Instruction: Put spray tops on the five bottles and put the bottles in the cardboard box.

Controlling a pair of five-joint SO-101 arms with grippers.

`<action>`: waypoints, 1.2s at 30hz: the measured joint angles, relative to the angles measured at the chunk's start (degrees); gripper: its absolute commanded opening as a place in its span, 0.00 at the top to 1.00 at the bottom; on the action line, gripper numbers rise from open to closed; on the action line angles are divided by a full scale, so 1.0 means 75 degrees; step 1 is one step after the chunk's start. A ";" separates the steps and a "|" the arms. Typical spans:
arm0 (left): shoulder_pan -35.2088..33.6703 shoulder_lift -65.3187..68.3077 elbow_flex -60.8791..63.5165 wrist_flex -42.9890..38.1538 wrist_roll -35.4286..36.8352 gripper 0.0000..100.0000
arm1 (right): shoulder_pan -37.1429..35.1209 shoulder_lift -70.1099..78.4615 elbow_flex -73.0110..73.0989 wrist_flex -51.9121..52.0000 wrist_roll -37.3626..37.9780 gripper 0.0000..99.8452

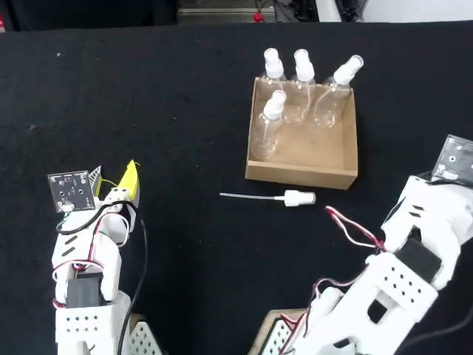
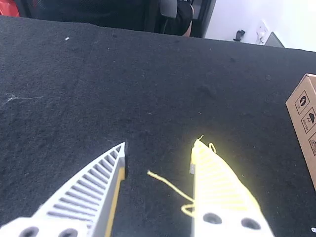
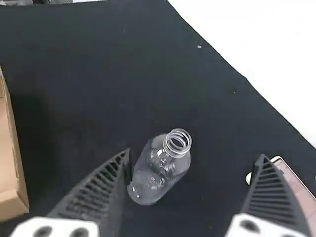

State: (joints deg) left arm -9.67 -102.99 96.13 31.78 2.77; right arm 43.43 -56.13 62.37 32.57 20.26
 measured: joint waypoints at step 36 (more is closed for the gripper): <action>0.0000 0.0000 0.0000 0.0000 0.0000 0.79 | 0.0176 0.3153 0.1231 -0.4396 -0.0586 0.68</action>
State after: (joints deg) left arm -9.67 -102.99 96.13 31.78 2.77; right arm 44.75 -32.48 71.60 -0.40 15.87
